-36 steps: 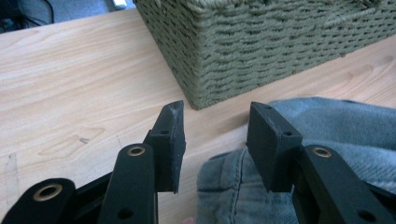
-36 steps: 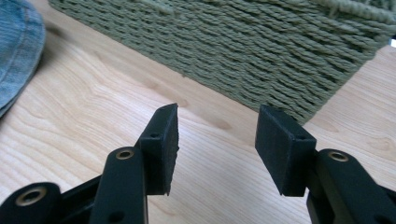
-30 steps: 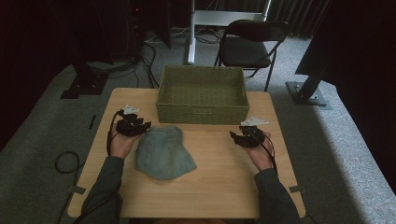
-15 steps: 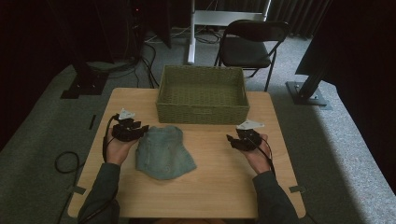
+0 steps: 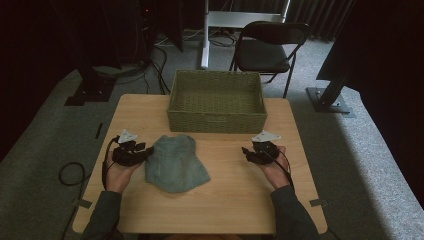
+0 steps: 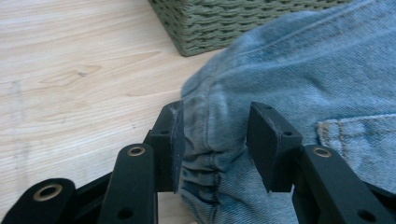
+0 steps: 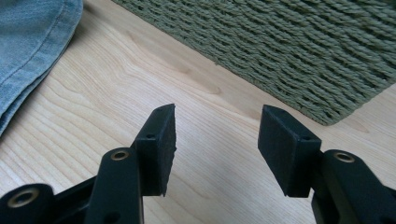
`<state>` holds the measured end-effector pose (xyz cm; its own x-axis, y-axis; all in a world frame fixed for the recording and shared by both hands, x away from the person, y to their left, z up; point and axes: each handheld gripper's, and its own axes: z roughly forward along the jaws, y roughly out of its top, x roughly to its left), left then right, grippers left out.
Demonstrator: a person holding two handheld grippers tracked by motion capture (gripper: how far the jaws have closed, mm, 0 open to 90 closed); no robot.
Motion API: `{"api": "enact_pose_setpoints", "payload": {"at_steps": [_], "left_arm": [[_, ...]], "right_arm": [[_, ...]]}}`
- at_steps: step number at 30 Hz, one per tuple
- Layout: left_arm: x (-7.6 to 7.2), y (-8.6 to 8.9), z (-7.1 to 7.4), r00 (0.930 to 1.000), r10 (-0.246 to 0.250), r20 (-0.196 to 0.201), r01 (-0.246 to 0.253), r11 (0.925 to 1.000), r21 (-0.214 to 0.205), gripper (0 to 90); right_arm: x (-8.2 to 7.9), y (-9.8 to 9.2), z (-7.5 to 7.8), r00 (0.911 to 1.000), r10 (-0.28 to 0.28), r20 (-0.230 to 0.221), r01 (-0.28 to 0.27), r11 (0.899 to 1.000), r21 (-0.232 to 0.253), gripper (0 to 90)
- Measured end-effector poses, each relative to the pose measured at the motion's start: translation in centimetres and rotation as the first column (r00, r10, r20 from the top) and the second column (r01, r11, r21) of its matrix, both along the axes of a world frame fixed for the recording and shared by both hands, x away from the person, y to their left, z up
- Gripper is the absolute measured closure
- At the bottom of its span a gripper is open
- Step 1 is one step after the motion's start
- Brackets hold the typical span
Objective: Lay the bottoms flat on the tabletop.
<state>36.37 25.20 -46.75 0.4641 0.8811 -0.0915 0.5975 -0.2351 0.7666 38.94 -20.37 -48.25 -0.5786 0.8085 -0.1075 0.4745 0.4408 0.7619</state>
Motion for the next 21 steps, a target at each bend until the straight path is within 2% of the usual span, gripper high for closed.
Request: {"api": "enact_pose_setpoints", "payload": {"at_steps": [1,11,13,15,21], "left_arm": [[0.2,-0.3,-0.1,0.9998,-0.021,-0.003,0.021,0.9996,-0.018,57.2],[1.0,-3.0,-0.2,0.9944,-0.105,-0.004,0.105,0.9941,-0.027,58.5],[1.1,-3.3,-0.2,0.9936,-0.113,-0.005,0.112,0.9933,-0.025,58.7],[1.3,-4.3,-0.2,0.9907,-0.136,-0.006,0.136,0.9906,-0.013,58.9],[1.7,-5.9,-0.3,0.9851,-0.172,-0.009,0.172,0.9851,-0.014,59.3]], "right_arm": [[0.0,0.1,0.0,1.0,0.001,0.0,-0.001,1.0,-0.001,46.8],[-0.3,0.5,0.1,0.9999,0.015,0.006,-0.015,1.0,-0.006,46.8],[-0.3,0.5,0.1,0.9998,0.017,0.005,-0.017,1.0,-0.006,46.7],[-0.3,0.7,0.0,0.9998,0.021,0.004,-0.021,1.0,-0.008,46.4],[-0.4,1.0,-0.1,0.9995,0.031,0.002,-0.031,0.999,-0.011,46.4]]}}
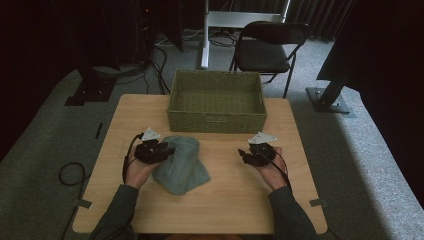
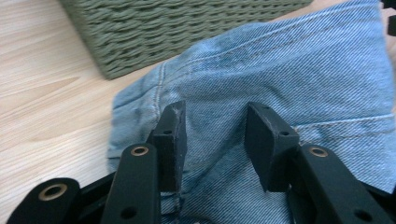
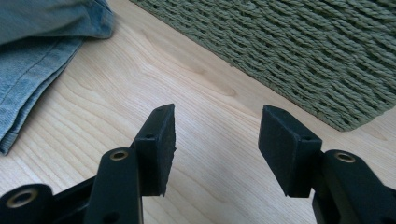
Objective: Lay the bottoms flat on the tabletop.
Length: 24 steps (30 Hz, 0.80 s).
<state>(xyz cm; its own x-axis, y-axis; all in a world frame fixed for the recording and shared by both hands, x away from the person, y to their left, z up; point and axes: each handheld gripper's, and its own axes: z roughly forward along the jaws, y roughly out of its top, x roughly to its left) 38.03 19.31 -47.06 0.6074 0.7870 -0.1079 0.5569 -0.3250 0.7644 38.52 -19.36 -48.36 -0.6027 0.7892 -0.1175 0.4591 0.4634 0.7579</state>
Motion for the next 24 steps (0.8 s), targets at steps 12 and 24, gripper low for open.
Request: {"api": "enact_pose_setpoints", "payload": {"at_steps": [12,24], "left_arm": [[0.5,-4.8,-0.4,0.9944,-0.106,0.009,0.105,0.9937,0.04,59.2],[0.1,-5.2,1.1,0.9923,-0.113,0.051,0.109,0.9916,0.069,57.2]], "right_arm": [[0.0,0.4,-0.2,0.9999,0.009,-0.003,-0.009,1.0,-0.001,46.4],[-0.1,0.3,-0.2,1.0,0.007,-0.001,-0.007,1.0,0.003,46.4]]}}
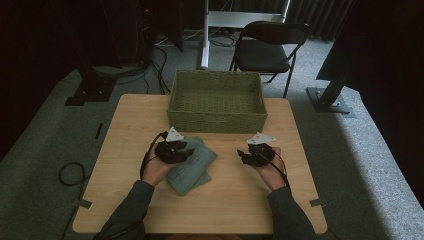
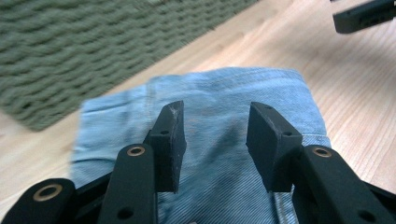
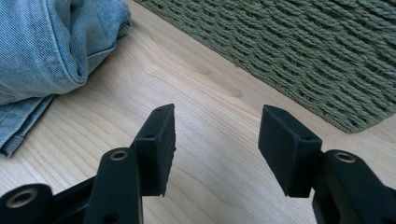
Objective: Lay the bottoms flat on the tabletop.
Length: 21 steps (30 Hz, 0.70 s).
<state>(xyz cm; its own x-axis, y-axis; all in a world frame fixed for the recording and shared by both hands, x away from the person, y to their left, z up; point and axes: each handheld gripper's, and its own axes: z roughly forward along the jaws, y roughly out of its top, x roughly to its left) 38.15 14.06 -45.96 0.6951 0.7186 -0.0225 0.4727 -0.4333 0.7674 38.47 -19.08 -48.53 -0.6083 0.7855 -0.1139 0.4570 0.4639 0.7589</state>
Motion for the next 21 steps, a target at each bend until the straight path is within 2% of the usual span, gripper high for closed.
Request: {"api": "enact_pose_setpoints", "payload": {"at_steps": [6,7,8,12,17,18,19,21], "left_arm": [[-0.4,2.9,0.9,0.9968,0.077,0.021,-0.077,0.9967,-0.025,57.3],[-0.4,2.9,0.9,0.9968,0.077,0.021,-0.077,0.9967,-0.025,57.3],[-0.6,4.2,0.9,0.9937,0.11,0.019,-0.11,0.9936,-0.028,58.2],[-1.0,5.9,0.6,0.9881,0.153,0.012,-0.153,0.9876,-0.035,59.0],[-1.3,7.2,0.0,0.9825,0.186,0.002,-0.186,0.9818,-0.038,59.3],[-1.4,7.8,-0.3,0.9792,0.203,-0.005,-0.203,0.978,-0.048,59.4],[-1.4,7.8,-0.3,0.9792,0.203,-0.005,-0.203,0.978,-0.048,59.7],[-1.8,8.6,-0.9,0.9751,0.221,-0.022,-0.222,0.9735,-0.057,59.9]], "right_arm": [[0.0,0.1,-0.1,1.0,0.001,-0.002,-0.001,1.0,-0.001,46.3],[0.0,0.1,-0.1,1.0,0.0,-0.003,0.0,1.0,0.0,46.3],[0.0,0.1,-0.1,1.0,0.0,-0.004,0.0,1.0,-0.002,46.3],[0.0,0.1,-0.1,1.0,0.002,-0.002,-0.002,1.0,-0.005,46.2],[0.0,0.2,-0.2,1.0,0.004,-0.002,-0.004,1.0,-0.008,46.2],[0.0,0.2,-0.2,1.0,0.004,-0.002,-0.004,1.0,-0.008,46.2],[0.0,0.2,-0.2,1.0,0.004,-0.002,-0.004,1.0,-0.008,46.2],[-0.1,0.1,-0.2,1.0,0.001,-0.003,-0.001,1.0,-0.007,46.2]]}}
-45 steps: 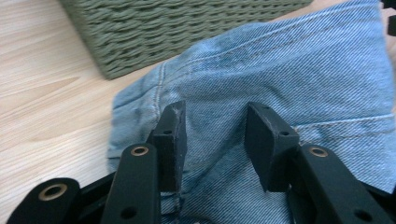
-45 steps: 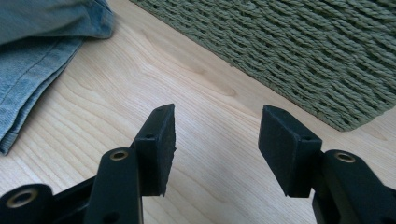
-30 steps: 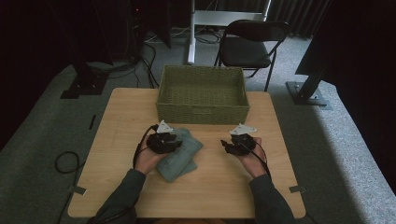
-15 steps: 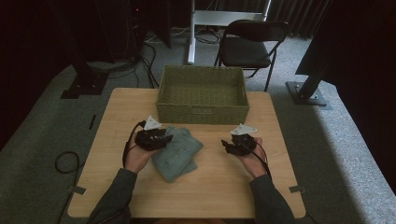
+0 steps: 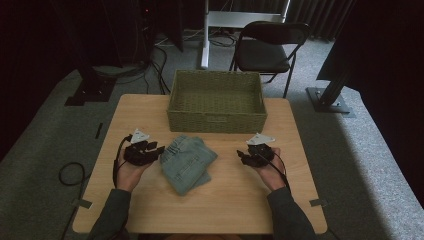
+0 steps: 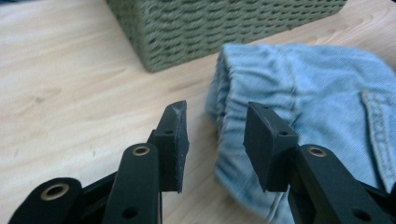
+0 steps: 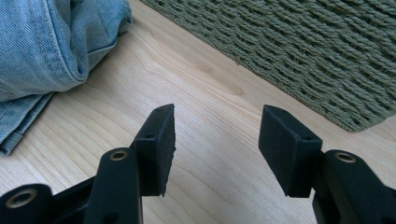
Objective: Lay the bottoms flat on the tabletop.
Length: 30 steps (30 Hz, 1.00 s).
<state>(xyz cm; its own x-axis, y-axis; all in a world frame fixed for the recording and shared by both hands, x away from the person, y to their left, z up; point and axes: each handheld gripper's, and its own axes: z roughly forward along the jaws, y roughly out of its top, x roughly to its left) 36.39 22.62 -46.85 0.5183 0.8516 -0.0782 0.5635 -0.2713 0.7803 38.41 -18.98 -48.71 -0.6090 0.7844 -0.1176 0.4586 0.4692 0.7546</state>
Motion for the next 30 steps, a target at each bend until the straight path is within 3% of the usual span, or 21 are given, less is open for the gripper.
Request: {"api": "enact_pose_setpoints", "payload": {"at_steps": [10,15,19,23,25,30], "left_arm": [[-1.0,2.1,-2.2,0.9971,0.053,-0.055,-0.054,0.9985,-0.006,66.6],[-1.3,1.2,-4.3,0.9927,0.022,-0.118,-0.017,0.9989,0.043,68.9],[-1.4,0.3,-4.7,0.9907,-0.011,-0.135,0.019,0.9979,0.062,70.7],[-1.6,-0.5,-4.0,0.9925,-0.038,-0.116,0.044,0.9978,0.05,71.4],[-1.8,-0.9,-3.1,0.9947,-0.05,-0.09,0.053,0.9983,0.025,71.4],[-2.1,-2.1,-1.4,0.9954,-0.086,-0.041,0.087,0.996,0.019,71.4]], "right_arm": [[-0.1,-0.2,0.1,1.0,-0.005,0.002,0.005,1.0,0.002,46.2],[-0.1,0.0,0.0,1.0,-0.001,0.003,0.001,1.0,0.0,46.2],[-0.2,0.0,0.1,1.0,0.002,0.006,-0.002,1.0,-0.001,46.2],[-0.3,-0.1,0.2,0.9999,0.002,0.011,-0.002,1.0,0.001,46.2],[-0.3,-0.1,0.3,0.9999,0.001,0.013,-0.001,1.0,0.002,46.2],[-0.5,-0.1,0.5,0.9998,0.001,0.017,-0.001,1.0,0.004,46.2]]}}
